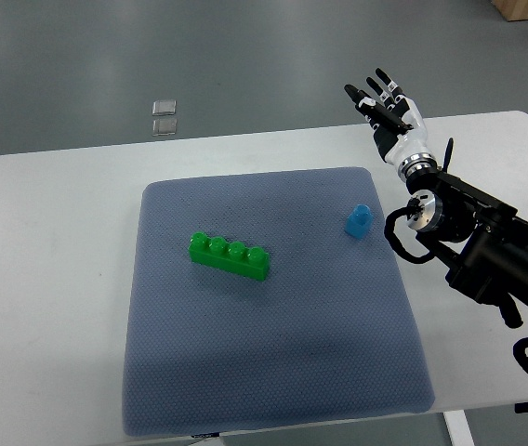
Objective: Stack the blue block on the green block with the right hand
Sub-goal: 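Swing the right hand over and lower it toward the blue block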
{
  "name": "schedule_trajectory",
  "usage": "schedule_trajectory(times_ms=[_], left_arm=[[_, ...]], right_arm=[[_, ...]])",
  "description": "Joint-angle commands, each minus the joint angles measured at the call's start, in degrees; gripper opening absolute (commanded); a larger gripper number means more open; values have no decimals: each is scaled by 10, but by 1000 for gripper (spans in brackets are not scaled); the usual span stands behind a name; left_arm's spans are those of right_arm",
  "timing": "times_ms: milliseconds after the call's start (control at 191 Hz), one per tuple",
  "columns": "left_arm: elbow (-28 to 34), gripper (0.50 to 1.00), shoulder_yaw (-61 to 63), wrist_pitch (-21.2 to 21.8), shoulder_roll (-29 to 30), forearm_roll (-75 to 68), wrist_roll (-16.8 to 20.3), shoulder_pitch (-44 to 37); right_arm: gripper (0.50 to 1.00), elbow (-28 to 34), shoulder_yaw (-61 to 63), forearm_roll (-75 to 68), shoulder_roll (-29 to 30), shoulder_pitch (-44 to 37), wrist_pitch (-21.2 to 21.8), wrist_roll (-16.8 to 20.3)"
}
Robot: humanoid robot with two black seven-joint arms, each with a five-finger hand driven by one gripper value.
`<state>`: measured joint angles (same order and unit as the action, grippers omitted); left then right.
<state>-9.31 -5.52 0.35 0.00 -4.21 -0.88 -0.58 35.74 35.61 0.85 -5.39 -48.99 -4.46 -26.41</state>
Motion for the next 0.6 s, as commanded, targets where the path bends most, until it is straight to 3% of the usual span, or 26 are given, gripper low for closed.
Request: schedule_trajectory(times_ms=[0, 246, 424, 597], left_arm=[[0, 1000, 0, 0, 0, 0, 0, 0], [0, 1000, 0, 0, 0, 0, 0, 0], [0, 1000, 1, 0, 0, 0, 0, 0], [0, 1000, 1, 0, 0, 0, 0, 0]], right_arm=[[911, 6, -6, 90, -21, -8, 0, 6], [911, 39, -171, 325, -110, -68, 11, 21], [911, 71, -306, 417, -189, -148, 54, 23], [911, 98, -391, 540, -223, -210, 86, 22]])
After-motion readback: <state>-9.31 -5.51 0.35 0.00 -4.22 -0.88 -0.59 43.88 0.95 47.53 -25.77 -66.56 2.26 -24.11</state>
